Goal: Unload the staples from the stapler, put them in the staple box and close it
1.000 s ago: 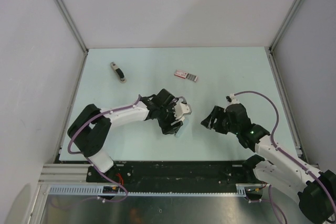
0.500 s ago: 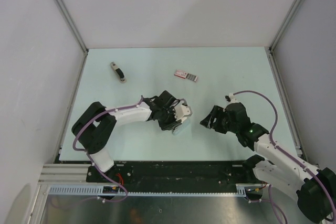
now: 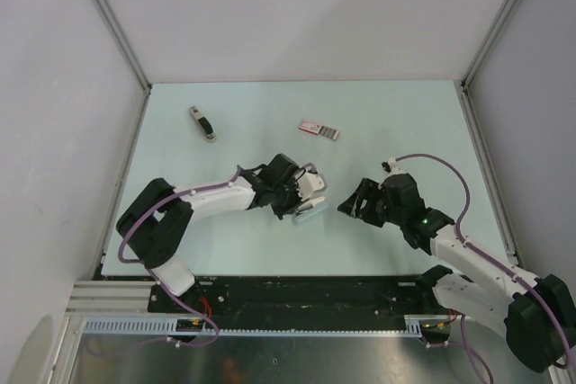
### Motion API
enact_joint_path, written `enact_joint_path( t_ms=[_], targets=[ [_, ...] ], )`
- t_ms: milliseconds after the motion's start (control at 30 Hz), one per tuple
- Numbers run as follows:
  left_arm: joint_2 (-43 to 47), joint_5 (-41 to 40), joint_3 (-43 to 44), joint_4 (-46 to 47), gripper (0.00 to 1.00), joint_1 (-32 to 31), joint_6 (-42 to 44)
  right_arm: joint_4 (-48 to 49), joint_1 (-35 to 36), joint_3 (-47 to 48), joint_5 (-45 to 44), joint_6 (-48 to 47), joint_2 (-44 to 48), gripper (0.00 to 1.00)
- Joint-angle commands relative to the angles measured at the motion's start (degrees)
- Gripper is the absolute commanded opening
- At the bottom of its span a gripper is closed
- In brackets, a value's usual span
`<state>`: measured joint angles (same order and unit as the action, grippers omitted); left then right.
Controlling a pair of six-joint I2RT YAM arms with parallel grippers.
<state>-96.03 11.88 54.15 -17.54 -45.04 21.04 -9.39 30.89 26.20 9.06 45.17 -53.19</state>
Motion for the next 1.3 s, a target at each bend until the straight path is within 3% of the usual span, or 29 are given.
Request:
enact_joint_path(
  t_ms=[0, 100, 233, 367, 600, 800, 1267],
  targets=[
    [7.5, -0.5, -0.7, 4.5, 0.00, 2.1, -4.2, 4.7, 0.0, -0.1, 2.1, 1.9, -1.0, 0.69],
    [11.4, 0.1, -1.0, 4.7, 0.00, 5.8, -6.7, 7.7, 0.5, -0.2, 3.5, 3.1, -1.6, 0.72],
    [18.5, 3.1, -0.7, 4.6, 0.00, 14.7, -12.6, 19.1, 2.2, 0.6, 5.4, 5.0, -6.0, 0.84],
    [26.7, 4.8, -2.7, 3.8, 0.00, 22.4, -16.0, 28.5, 7.9, 7.5, 5.4, 3.4, -17.8, 0.88],
    [37.5, 0.0, -8.5, -1.0, 0.00, 29.1, -15.3, 49.0, 15.6, 19.6, 8.4, 2.5, -37.6, 0.98],
    [43.5, -3.7, -12.5, -3.2, 0.00, 31.2, -14.0, 55.4, 19.3, 31.2, 10.6, 0.1, -48.2, 0.99],
    [46.0, -4.0, -13.4, -4.5, 0.00, 34.4, -14.8, 59.0, 21.2, 40.0, 13.7, 3.1, -59.4, 0.99]
  ],
)
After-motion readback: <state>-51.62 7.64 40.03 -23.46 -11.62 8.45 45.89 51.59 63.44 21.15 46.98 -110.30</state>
